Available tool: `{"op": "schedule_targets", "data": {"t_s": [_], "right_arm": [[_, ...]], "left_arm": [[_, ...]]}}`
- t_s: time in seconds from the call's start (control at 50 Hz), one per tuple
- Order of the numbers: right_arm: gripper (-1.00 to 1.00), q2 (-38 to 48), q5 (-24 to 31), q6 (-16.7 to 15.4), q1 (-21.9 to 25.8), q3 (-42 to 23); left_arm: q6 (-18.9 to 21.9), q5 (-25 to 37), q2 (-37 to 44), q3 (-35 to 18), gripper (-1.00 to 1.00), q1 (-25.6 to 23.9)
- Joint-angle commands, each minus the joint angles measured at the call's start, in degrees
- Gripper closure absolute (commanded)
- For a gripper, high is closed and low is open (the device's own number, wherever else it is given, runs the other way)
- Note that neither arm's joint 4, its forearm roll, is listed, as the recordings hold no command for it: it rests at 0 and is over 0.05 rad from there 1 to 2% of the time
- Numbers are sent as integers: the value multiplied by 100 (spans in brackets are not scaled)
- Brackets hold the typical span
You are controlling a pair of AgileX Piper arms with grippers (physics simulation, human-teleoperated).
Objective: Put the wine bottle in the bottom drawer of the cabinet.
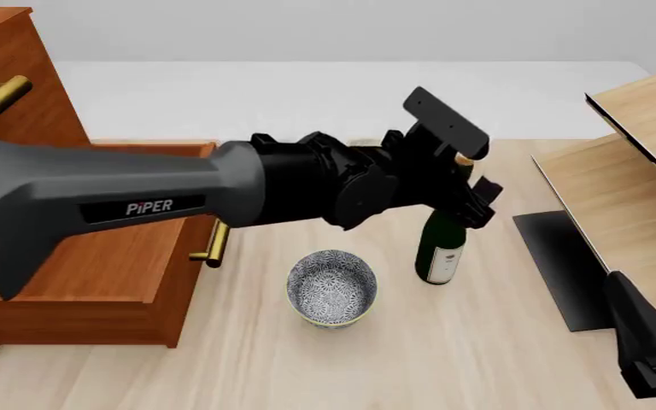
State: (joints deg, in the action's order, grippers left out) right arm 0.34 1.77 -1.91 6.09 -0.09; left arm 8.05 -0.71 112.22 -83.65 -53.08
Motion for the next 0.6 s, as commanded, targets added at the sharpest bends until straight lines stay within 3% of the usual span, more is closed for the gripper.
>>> {"op": "schedule_targets", "data": {"t_s": [0.02, 0.54, 0.56, 0.6], "right_arm": [[-100, 2, 5, -11, 7, 1], [-100, 15, 7, 0, -7, 3], [-100, 14, 8, -8, -8, 3], [-100, 10, 9, 2, -7, 3]], "left_arm": [[-45, -107, 51, 79, -100, 26], [-156, -237, 217, 117, -100, 16], [-160, -236, 214, 116, 100, 14], [-162, -249, 184, 125, 100, 14]]}}
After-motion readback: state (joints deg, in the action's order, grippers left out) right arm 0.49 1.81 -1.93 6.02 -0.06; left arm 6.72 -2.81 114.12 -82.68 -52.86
